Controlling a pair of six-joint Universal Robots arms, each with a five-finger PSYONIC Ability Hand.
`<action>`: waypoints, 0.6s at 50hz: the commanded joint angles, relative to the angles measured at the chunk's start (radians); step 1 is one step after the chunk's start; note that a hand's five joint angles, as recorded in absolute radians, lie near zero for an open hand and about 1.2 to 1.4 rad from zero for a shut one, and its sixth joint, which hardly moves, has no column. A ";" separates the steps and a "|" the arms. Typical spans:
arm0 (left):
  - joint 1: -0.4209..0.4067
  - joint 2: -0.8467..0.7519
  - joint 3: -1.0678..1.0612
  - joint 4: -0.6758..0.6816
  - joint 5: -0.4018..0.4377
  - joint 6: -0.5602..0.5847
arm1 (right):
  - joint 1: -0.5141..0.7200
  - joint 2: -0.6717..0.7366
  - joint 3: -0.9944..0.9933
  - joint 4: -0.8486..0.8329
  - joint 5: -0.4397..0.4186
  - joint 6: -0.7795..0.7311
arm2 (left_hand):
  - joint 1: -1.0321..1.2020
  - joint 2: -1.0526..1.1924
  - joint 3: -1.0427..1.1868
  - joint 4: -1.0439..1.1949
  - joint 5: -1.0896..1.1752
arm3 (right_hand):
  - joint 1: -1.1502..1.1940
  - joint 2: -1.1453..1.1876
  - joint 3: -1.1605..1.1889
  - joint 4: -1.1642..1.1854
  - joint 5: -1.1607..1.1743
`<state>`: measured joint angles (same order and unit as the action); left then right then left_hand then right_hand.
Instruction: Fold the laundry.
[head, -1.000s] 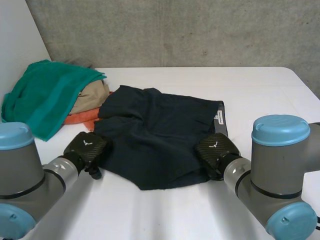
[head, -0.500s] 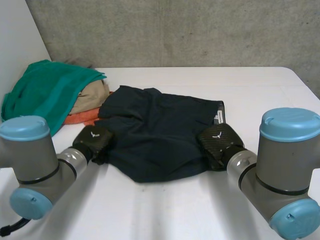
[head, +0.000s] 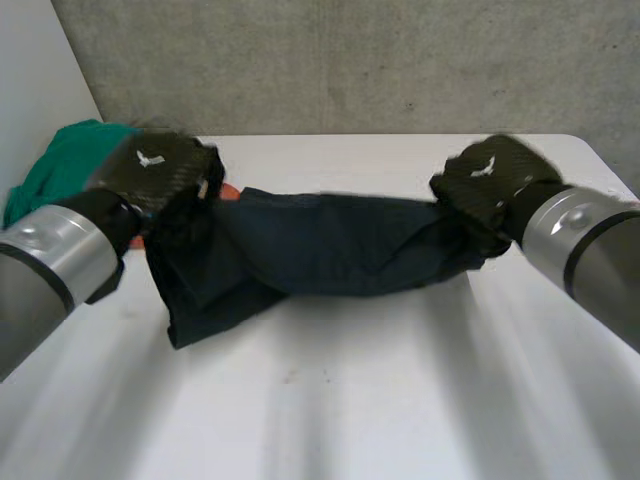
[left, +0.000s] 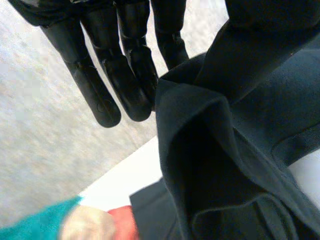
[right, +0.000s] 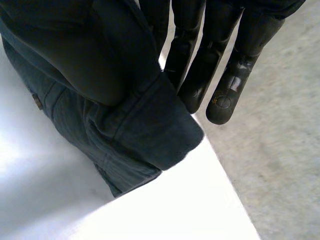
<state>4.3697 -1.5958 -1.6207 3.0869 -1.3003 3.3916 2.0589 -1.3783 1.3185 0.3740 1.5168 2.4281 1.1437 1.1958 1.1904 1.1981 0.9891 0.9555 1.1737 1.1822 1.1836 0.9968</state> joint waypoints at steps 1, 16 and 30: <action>0.002 -0.343 0.129 -0.036 0.007 0.008 | 0.012 0.206 -0.050 -0.026 0.002 0.015 | 0.253 0.200 0.206 0.198 0.233 | 0.441 0.223 0.214 0.213 0.225; -0.028 -0.496 0.283 -0.027 -0.157 0.006 | 0.029 0.429 -0.121 -0.265 0.140 0.112 | -0.505 -0.557 -0.551 -0.559 -0.525 | 0.441 0.223 0.214 0.213 0.225; -0.165 -0.178 -0.153 0.134 -0.168 0.012 | 0.033 0.415 -0.081 -0.270 0.138 0.137 | -0.337 -0.389 -0.384 -0.392 -0.357 | 0.441 0.223 0.214 0.213 0.225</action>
<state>4.2713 -1.8319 -1.6253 3.1666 -1.4658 3.4023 2.0898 -0.9552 1.2228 0.1014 1.6608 2.5557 0.6937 0.6858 0.6844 0.6862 0.5094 0.9743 1.1737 1.1822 1.1836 1.0001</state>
